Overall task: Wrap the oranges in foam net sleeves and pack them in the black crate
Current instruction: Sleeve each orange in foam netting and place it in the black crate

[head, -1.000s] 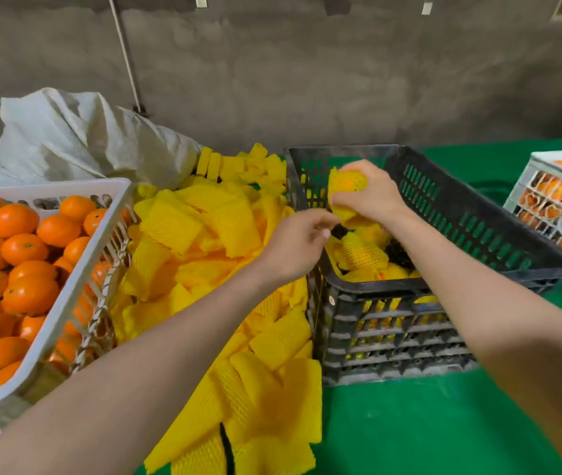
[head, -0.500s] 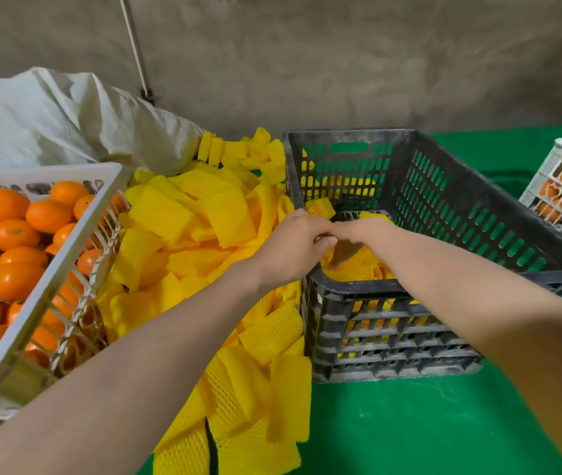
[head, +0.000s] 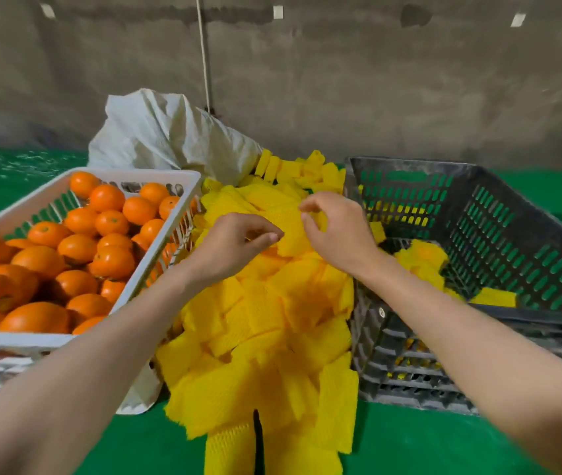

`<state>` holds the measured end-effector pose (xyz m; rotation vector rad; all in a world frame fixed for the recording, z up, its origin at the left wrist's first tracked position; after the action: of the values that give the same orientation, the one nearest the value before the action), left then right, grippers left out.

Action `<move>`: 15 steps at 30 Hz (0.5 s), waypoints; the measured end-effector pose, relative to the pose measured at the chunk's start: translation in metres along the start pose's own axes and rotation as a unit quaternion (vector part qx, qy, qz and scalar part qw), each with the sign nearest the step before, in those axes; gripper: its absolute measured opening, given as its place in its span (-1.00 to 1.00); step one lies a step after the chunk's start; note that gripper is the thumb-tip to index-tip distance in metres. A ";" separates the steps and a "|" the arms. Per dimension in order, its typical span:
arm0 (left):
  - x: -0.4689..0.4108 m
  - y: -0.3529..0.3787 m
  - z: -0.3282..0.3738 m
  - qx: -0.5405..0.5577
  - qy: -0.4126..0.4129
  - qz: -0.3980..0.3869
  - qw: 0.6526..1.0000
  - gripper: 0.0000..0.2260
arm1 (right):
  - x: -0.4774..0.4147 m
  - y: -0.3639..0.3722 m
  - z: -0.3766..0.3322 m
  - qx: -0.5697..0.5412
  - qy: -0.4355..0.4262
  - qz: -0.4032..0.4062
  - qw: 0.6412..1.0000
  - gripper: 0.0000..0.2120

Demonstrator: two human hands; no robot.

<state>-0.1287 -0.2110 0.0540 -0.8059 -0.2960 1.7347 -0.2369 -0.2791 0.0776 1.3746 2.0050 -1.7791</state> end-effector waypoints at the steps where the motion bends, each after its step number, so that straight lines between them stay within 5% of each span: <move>1: 0.005 -0.015 -0.007 0.001 -0.009 0.019 1.000 -0.87 | 0.003 0.019 -0.018 -0.007 -0.018 -0.027 0.999 -0.87; 10: 0.064 -0.101 -0.061 -0.003 -0.082 0.119 0.989 -0.85 | 0.042 0.227 -0.096 0.076 -0.060 -0.404 0.910 -0.56; 15: 0.089 -0.129 -0.079 -0.003 -0.111 0.130 0.985 -0.84 | 0.051 0.279 -0.102 0.145 -0.023 -0.481 0.864 -0.31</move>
<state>0.0086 -0.1034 0.0378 -0.6784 -0.3568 2.0755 -0.0303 -0.1967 -0.1256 0.2683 2.7264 -2.4963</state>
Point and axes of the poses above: each hand's wrist, its own x-axis away from the middle knuckle, its own y-axis out of the palm, z = x × y, the point moved 10 cm from there along -x, towards the middle knuckle, and after that the axes turned 8 degrees about x, right-handed, at the moved point
